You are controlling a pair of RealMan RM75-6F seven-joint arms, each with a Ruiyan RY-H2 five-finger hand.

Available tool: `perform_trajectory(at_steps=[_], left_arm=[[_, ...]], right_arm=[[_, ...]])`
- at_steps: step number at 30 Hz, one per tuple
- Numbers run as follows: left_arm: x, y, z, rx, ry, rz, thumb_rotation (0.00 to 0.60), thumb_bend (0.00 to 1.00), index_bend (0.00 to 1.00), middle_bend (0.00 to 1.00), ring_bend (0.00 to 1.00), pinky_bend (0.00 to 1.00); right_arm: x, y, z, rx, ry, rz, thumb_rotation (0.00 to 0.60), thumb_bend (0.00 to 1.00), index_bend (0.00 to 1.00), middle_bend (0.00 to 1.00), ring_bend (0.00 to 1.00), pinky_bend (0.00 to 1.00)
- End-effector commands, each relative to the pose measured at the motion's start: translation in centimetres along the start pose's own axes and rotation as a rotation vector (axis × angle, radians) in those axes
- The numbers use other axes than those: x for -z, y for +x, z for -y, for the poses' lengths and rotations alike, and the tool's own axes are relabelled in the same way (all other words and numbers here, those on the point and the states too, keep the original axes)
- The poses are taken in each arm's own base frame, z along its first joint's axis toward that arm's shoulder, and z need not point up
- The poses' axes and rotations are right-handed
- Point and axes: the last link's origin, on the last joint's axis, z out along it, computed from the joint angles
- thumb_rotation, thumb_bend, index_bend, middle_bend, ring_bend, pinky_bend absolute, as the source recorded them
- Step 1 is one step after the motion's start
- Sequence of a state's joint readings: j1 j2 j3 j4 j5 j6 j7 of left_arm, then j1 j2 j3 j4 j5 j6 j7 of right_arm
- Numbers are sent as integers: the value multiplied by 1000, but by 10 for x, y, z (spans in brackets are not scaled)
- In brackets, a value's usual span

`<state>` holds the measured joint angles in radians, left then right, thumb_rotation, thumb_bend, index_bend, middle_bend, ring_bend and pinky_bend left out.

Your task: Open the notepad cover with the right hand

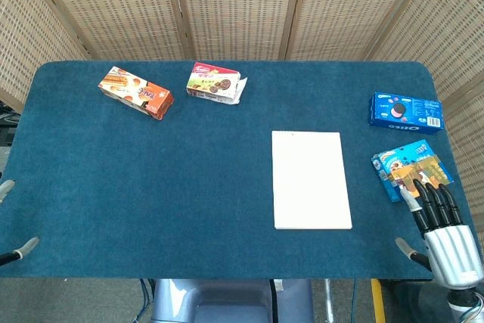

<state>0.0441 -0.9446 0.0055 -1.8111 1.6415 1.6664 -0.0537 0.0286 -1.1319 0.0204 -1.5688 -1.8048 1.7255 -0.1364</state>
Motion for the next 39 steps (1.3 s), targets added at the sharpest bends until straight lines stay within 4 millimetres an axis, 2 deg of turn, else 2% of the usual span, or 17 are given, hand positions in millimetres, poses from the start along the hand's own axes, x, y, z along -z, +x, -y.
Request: perform_trajectory(at_steps=[1,10,17,22,28,35,39], left_arm=[[0,0,0,1,2,-2,600,0,0,0,0,0],[-1,1,1,6,5,-6,600,0,0,0,0,0],[-6,-6,-2,-22,15,17,600,0,0,0,0,0],[-7,-7,-3,-28,24,15,600,0,0,0,0,0],[-9,-9,-3,-33,29,24,600,0,0,0,0,0],[-10,-8,-2,-32,32,24,600,0,0,0,0,0],[-10,-8,-2,-33,29,27,600,0,0,0,0,0]], right_arm=[[0,-2,2,-1,14,12,600,0,56,0,0,0],[-9,-22,15,-1,124,93,600,0,56,0,0,0],[-33,-60,40,19,344,186,600,2,85,8,0,0],[-47,-85,54,16,416,225,600,95,84,24,0,0],[-59,-113,59,58,437,292,600,243,89,25,0,0],[-61,-128,59,91,438,339,600,260,92,25,0,0],[-60,-134,57,110,437,359,600,347,92,25,0,0]])
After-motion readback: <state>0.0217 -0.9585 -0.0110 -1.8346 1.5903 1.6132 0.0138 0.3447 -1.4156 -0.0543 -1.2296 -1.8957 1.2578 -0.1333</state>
